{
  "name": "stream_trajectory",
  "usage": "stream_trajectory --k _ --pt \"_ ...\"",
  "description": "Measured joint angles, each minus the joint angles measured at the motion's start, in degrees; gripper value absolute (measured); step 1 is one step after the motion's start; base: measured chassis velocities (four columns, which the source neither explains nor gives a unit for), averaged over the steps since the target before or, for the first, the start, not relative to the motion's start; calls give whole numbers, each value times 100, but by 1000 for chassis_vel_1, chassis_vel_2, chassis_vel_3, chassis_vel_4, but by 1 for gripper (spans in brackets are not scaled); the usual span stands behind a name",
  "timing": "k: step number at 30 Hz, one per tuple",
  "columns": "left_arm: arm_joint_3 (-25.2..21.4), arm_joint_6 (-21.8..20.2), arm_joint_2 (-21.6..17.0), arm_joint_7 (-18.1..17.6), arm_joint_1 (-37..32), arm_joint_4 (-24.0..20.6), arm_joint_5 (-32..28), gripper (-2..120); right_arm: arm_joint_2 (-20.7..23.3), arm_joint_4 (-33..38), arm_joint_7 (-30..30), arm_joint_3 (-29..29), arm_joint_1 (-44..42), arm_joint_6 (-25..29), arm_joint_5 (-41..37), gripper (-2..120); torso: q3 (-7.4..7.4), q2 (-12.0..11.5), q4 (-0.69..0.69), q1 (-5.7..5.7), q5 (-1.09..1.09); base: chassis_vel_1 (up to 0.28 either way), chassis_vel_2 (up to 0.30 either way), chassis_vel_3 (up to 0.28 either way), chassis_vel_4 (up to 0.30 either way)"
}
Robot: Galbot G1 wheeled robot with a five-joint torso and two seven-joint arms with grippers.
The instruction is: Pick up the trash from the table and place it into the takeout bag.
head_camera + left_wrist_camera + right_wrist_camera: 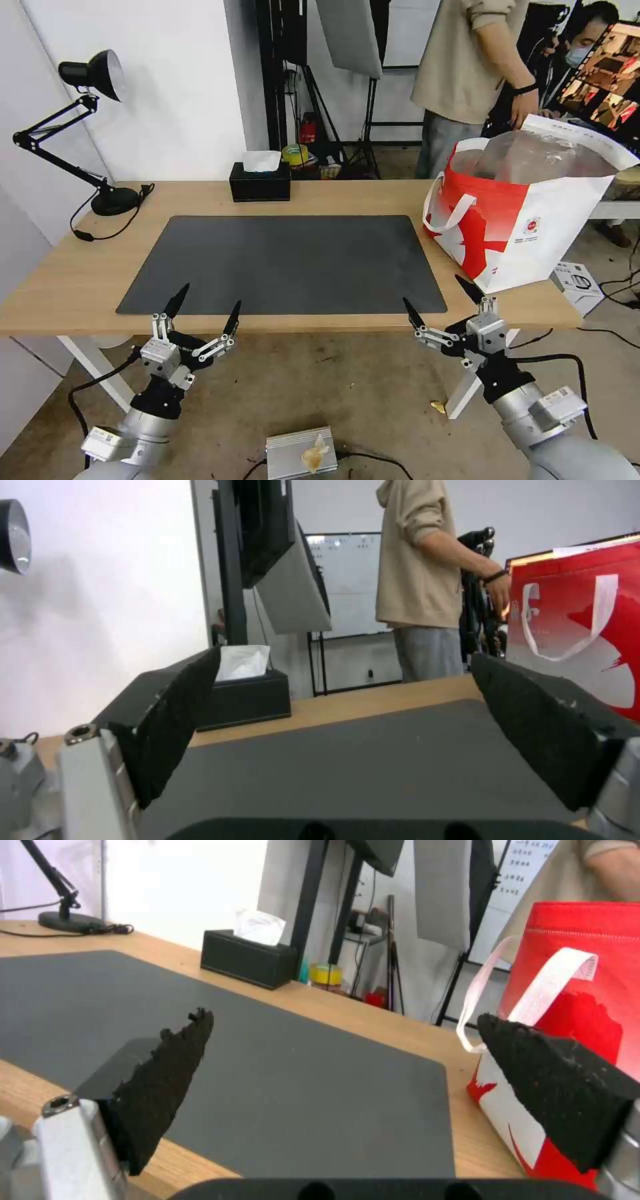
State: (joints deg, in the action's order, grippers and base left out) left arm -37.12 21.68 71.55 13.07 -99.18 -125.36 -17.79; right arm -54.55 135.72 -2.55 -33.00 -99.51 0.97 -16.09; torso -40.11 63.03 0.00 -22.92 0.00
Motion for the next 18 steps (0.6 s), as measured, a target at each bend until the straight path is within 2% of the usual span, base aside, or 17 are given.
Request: stream_trajectory --k 18 --pt "0 -1 1 -5 0 -6 0 100 0 0 0 0 0 0 0 100 0 0 0 0 0 0 0 0 0"
